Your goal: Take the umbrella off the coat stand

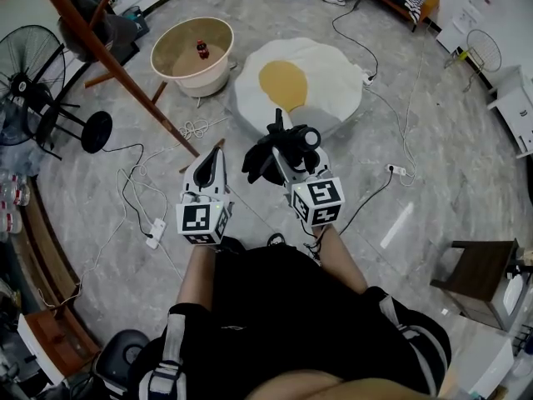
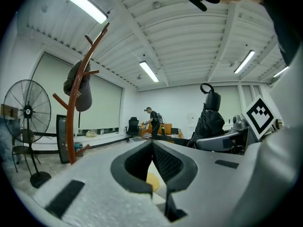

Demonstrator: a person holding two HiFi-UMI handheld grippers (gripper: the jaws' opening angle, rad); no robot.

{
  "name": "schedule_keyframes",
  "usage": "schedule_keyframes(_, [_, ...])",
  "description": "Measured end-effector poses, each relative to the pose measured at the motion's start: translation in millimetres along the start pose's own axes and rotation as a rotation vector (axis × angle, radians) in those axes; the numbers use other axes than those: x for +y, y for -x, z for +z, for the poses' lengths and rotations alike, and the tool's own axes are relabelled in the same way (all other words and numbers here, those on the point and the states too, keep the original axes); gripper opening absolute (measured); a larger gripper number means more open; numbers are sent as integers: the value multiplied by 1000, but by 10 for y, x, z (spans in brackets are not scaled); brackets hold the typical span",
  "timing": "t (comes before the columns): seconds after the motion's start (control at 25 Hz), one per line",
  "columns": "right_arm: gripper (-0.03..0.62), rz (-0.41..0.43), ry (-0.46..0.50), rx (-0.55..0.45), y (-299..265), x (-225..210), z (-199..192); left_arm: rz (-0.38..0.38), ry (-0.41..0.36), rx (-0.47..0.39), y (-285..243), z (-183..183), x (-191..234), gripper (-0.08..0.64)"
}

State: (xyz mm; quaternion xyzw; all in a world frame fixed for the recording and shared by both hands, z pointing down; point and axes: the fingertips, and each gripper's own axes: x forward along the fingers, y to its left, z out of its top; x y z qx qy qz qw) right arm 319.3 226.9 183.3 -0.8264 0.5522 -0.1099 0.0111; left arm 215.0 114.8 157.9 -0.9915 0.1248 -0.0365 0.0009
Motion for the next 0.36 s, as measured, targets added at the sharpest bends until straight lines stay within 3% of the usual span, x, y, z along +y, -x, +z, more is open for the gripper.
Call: schedule_keyframes(0.36, [244, -2, -1, 0, 47, -47, -5, -13, -6, 12, -14, -2, -104, -2])
